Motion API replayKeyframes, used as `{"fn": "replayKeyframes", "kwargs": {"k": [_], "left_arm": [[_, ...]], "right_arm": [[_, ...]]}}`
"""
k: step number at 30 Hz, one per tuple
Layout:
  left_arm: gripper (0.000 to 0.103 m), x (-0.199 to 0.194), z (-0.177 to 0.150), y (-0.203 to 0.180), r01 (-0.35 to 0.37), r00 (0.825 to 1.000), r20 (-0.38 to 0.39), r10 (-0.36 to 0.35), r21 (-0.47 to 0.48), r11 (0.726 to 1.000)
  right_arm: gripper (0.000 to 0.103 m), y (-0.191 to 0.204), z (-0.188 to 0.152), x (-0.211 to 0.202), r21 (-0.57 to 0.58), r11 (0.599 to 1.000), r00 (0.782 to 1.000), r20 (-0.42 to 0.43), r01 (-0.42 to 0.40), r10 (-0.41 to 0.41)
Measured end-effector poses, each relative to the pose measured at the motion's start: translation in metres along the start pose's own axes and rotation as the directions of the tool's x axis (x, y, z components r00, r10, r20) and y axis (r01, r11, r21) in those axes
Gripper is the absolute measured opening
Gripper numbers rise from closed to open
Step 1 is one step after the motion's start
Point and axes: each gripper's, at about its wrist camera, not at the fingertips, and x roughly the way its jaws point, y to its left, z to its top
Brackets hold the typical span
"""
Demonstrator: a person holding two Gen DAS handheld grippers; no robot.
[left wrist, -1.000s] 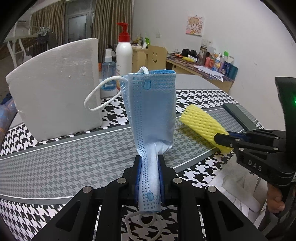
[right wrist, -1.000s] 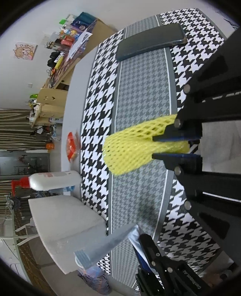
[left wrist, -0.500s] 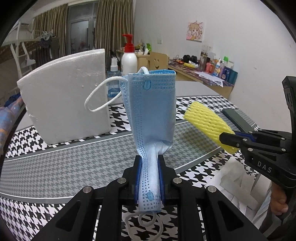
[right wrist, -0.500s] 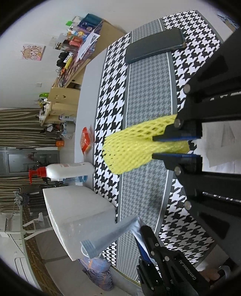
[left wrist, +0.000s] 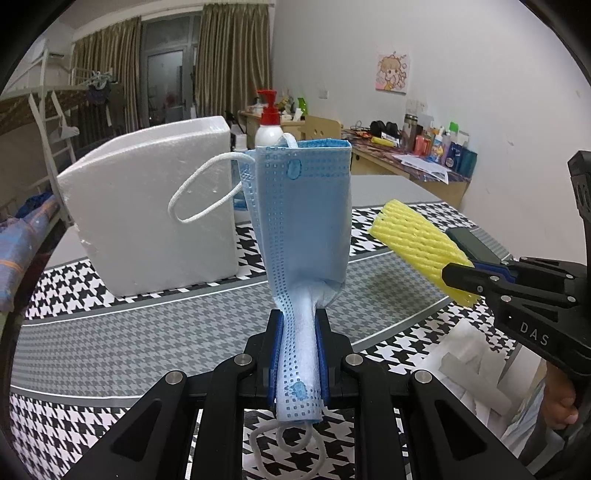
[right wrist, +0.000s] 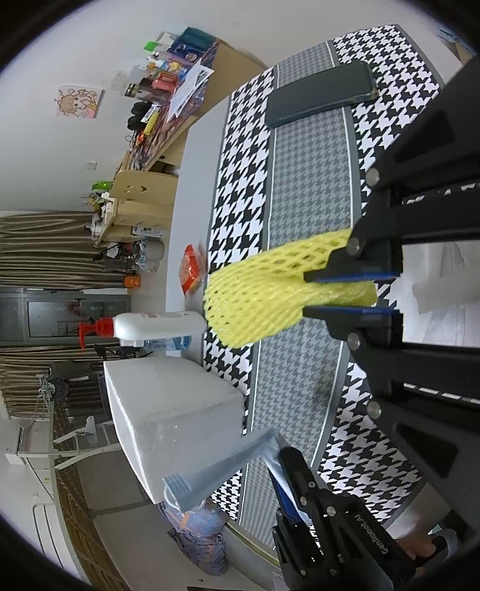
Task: Organize soft objects
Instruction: 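Carry the mask and mesh sleeve with both tools toward the white foam box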
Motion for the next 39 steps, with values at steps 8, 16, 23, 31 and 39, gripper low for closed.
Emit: {"fn": "replayKeyframes", "kwargs": {"k": [8,16,23,31,39], "left_arm": [[0.018,-0.007,0.007,0.001,-0.013,1.0,0.024,0.013,0.007,1.0],[0.018,-0.015,0.011,0.005,-0.032,0.998,0.052,0.032,0.012,0.999],[0.018,-0.019,0.015,0.009,-0.055,0.996,0.074,0.054,0.009,0.998],[0.018,-0.026,0.019,0.013,-0.066,0.993,0.099,0.065,0.017,0.998],[0.018,-0.033,0.026,0.016,-0.077,0.99,0.124,0.073,0.02,0.997]], "right_arm": [[0.014,0.006,0.004,-0.007,-0.012,1.0,1.0,0.026,-0.007,0.007],[0.014,0.011,0.01,-0.012,-0.013,1.0,0.998,0.054,-0.011,0.011],[0.014,0.012,0.014,-0.015,-0.004,1.0,0.998,0.068,-0.014,0.015],[0.014,0.015,0.018,-0.019,-0.014,1.0,0.996,0.091,-0.02,0.021],[0.014,0.024,0.024,-0.024,-0.024,0.999,0.993,0.109,-0.032,0.034]]}}
